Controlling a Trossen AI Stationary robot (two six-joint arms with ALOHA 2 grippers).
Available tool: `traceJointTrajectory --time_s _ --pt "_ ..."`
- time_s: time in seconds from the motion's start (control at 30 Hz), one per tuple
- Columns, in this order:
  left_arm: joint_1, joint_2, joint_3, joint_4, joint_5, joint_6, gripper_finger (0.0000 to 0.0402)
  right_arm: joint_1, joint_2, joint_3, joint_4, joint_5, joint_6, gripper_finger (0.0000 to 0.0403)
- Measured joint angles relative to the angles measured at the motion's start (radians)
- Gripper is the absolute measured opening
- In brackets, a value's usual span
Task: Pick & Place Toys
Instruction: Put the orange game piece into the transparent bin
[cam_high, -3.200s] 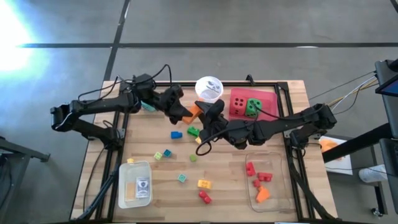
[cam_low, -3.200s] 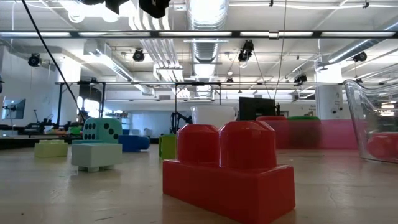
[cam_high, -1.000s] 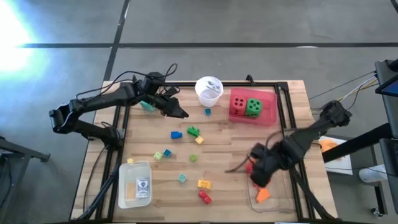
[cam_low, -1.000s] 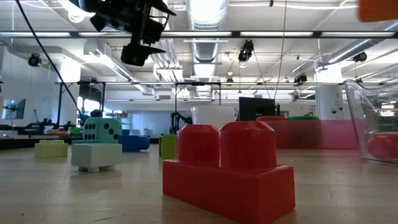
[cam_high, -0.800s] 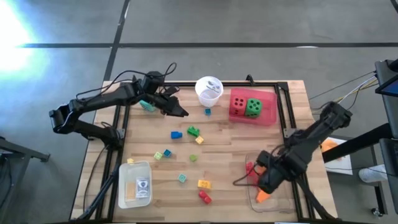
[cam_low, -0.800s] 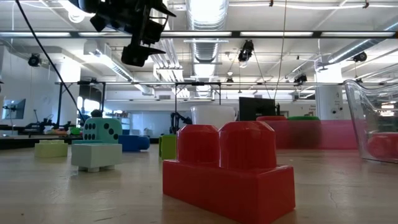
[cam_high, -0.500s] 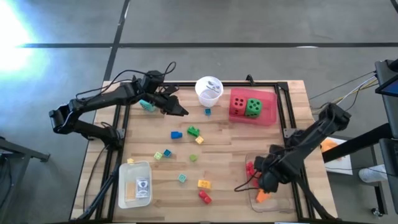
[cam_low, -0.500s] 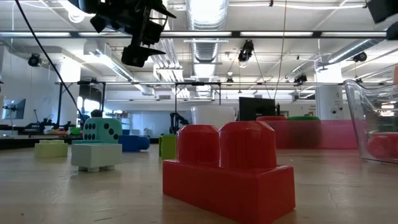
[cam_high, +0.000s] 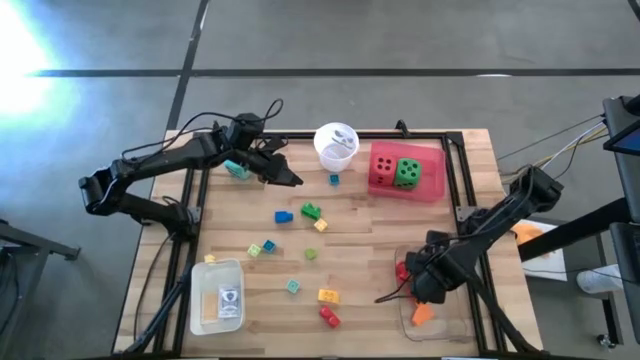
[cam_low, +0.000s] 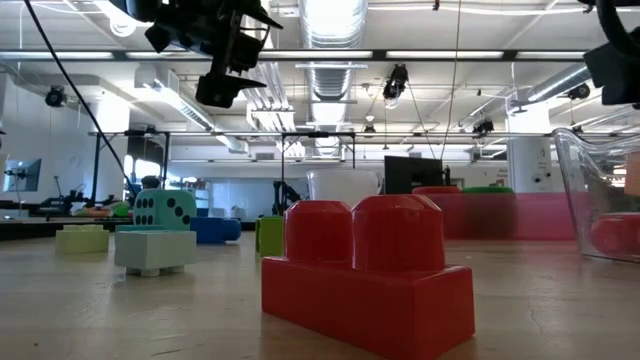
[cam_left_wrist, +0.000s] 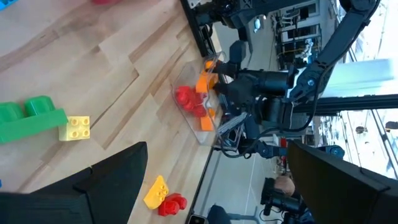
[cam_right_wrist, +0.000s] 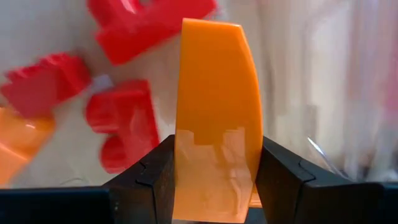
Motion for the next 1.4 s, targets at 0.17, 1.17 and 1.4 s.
traceJointTrajectory --time_s 0.17,1.17,1.4 --pt "0.0 0.0 0.0 0.0 0.0 0.004 0.0384 -0.009 0.0 -0.025 0.042 -0.002 0.012 0.0161" --pt "-0.001 0.0 0.0 -0.003 0.002 0.004 0.0384 -0.027 0.0 -0.062 0.049 -0.083 -0.004 0.0161" --pt "-0.001 0.0 0.0 -0.007 0.002 0.003 0.0384 -0.027 0.001 -0.064 0.046 -0.115 -0.008 0.0161"
